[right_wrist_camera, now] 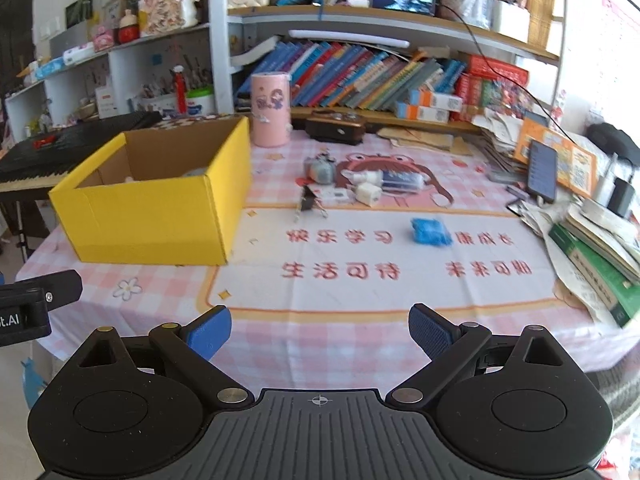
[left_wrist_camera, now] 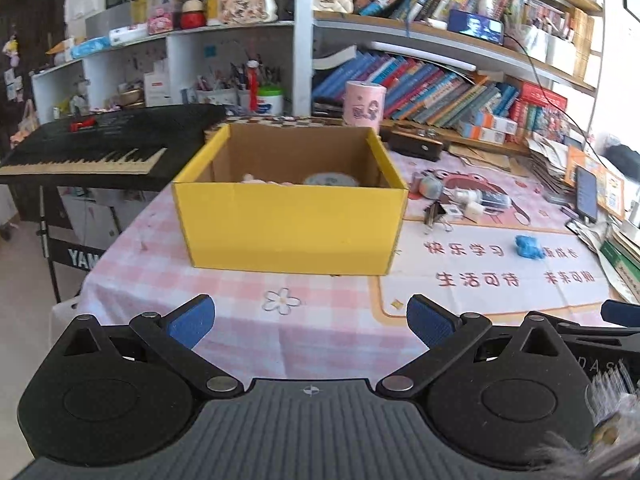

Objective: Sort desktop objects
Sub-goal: 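Withdraw both open grippers from the box back over the table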

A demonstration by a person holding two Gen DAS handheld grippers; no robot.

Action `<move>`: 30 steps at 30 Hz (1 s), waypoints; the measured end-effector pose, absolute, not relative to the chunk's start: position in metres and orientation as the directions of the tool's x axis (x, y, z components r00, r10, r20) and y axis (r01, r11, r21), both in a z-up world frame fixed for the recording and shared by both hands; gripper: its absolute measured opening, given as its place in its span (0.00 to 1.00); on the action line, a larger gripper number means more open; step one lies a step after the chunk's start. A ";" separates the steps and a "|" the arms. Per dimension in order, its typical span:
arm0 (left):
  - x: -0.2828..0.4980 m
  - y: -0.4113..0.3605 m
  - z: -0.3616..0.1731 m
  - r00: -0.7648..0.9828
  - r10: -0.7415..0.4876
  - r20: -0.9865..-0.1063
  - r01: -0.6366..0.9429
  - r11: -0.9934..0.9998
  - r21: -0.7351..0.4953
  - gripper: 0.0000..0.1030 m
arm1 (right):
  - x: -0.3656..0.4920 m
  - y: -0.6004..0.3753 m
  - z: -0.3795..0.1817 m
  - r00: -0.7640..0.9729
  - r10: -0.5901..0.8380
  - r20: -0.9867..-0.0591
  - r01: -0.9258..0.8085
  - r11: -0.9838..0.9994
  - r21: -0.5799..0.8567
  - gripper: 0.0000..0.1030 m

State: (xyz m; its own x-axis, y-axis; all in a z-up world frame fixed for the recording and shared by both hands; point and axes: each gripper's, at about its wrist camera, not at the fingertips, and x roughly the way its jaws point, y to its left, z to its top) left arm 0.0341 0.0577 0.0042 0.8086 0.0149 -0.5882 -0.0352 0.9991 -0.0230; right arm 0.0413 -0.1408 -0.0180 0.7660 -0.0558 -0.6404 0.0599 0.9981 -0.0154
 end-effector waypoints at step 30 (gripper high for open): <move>0.098 -0.045 -0.005 0.758 -0.138 -0.637 0.164 0.986 -0.017 1.00 | 0.066 -0.235 -0.026 0.703 -0.190 -0.685 0.249 0.968 -0.013 0.94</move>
State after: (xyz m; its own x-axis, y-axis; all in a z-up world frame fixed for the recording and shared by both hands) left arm 0.0981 -0.0445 -0.0054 0.7583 -0.1376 -0.6373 0.1645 0.9862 -0.0172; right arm 0.0662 -0.2347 -0.0263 0.7035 -0.1903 -0.6848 0.2492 0.9684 -0.0131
